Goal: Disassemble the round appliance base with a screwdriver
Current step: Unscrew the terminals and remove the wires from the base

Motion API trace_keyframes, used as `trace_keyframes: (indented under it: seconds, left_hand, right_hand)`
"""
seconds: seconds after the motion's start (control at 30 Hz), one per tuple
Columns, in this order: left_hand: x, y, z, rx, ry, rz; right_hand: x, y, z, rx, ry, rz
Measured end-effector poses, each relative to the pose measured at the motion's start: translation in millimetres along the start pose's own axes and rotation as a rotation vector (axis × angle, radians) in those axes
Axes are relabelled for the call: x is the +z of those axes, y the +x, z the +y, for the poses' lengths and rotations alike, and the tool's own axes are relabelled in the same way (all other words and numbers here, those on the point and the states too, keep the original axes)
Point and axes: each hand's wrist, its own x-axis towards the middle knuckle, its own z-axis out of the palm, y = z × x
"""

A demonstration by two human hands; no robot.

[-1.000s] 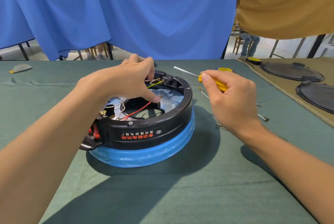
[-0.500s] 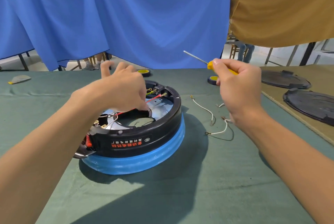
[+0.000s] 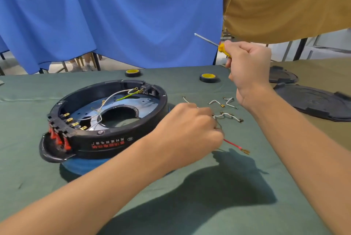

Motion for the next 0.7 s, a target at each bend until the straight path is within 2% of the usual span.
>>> trace_keyframes:
  seconds: [0.17, 0.4, 0.6, 0.7]
  left_hand:
    - [25.7, 2.3, 7.7, 0.003, 0.026, -0.089]
    - [14.8, 4.5, -10.6, -0.140, 0.020, 0.132]
    - [-5.4, -17.2, -88.6, -0.512, -0.175, -0.040]
    - [10.6, -37.6, -119.0, -0.628, -0.241, -0.184]
  right_hand:
    - [3.5, -0.8, 3.5, -0.047, -0.083, -0.031]
    - [8.8, -1.1, 10.2, -0.097, -0.141, -0.092]
    - [13.4, -8.6, 12.4, -0.074, -0.186, -0.135]
    - [21.1, -19.0, 14.0, -0.075, -0.251, -0.236]
